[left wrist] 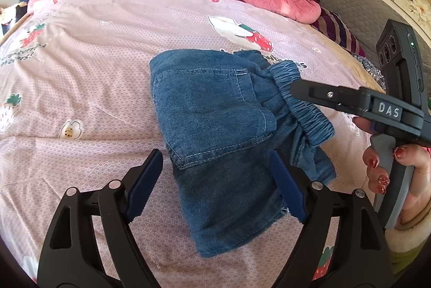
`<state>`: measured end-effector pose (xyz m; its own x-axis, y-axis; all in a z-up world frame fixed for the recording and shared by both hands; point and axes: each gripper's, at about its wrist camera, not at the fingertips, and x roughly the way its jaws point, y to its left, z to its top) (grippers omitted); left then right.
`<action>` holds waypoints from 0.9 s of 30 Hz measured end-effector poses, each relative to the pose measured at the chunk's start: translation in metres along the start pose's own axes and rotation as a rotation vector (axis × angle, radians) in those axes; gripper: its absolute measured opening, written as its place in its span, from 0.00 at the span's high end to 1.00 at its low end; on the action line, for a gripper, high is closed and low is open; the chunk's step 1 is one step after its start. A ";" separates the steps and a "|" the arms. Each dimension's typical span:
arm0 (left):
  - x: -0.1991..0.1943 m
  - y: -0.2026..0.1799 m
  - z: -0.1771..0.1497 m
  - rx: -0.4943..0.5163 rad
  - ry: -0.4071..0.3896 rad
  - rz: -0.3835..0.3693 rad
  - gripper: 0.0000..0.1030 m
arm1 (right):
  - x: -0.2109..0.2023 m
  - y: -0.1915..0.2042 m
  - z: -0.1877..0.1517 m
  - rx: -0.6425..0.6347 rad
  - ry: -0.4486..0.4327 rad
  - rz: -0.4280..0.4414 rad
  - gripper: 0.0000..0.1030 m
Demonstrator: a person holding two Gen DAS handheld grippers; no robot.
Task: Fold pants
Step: 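Release the pants and pull both grippers back from the bundle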
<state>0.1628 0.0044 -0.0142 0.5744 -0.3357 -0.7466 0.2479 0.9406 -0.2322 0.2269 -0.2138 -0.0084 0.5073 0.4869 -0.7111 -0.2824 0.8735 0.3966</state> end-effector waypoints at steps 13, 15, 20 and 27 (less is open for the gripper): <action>-0.024 -0.011 -0.004 -0.023 -0.035 0.026 0.09 | -0.029 0.009 0.001 -0.027 -0.057 0.022 0.08; -0.028 -0.013 -0.005 -0.025 -0.040 0.030 0.09 | -0.035 0.011 0.000 -0.030 -0.064 0.029 0.07; -0.037 -0.019 -0.005 -0.027 -0.051 0.050 0.09 | -0.050 0.017 -0.002 -0.051 -0.086 0.037 0.05; -0.057 -0.029 -0.004 -0.012 -0.083 0.080 0.09 | -0.076 0.029 -0.010 -0.076 -0.117 0.035 0.05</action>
<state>0.1197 -0.0037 0.0320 0.6547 -0.2620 -0.7090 0.1898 0.9649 -0.1813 0.1727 -0.2255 0.0511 0.5859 0.5177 -0.6235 -0.3603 0.8556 0.3718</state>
